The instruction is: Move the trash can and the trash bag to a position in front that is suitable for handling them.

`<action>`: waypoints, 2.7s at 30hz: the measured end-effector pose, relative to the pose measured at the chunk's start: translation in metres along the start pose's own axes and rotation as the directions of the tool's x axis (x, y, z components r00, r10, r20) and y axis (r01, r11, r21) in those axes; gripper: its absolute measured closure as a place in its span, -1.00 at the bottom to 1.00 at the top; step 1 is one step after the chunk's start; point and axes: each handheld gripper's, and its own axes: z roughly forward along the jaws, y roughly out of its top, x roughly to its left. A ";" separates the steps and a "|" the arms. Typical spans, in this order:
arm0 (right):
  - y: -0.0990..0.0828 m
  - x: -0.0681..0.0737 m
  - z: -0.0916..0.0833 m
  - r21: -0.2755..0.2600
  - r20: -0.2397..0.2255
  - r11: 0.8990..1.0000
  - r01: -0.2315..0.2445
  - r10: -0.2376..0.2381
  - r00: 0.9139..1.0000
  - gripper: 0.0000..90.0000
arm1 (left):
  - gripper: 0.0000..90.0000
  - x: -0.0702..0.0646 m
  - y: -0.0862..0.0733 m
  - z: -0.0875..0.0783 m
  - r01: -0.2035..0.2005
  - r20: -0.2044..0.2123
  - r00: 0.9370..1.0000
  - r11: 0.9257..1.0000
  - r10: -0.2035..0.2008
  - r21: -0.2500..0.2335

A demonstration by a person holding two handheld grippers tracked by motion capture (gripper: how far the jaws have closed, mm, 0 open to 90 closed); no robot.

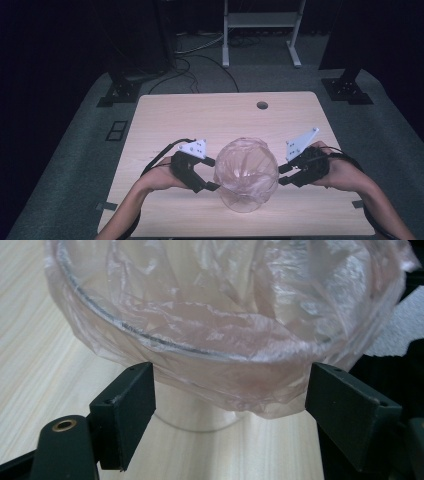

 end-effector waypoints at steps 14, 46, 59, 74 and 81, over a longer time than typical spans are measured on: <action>-0.004 -0.020 0.020 -0.003 0.099 0.998 -0.061 0.061 0.993 0.30 | -0.59 0.014 -0.003 0.005 0.055 -0.060 0.997 0.998 -0.057 -0.023; 0.002 0.008 -0.012 -0.148 0.091 0.985 -0.093 0.107 0.990 0.52 | -0.59 0.007 -0.003 0.009 0.080 -0.090 0.993 0.997 -0.081 -0.017; 0.005 0.013 -0.012 -0.120 0.112 0.990 -0.072 0.085 0.990 0.55 | -0.63 0.006 -0.001 0.012 0.106 -0.113 0.988 0.994 -0.106 -0.010; 0.003 0.004 -0.009 -0.125 0.153 0.987 -0.105 0.123 0.981 0.49 | -0.64 0.011 0.003 0.016 0.147 -0.144 0.979 0.989 -0.147 -0.012; 0.002 0.005 -0.005 -0.108 0.115 0.987 -0.117 0.130 0.985 0.52 | -0.64 0.009 0.005 0.016 0.149 -0.144 0.978 0.989 -0.148 0.001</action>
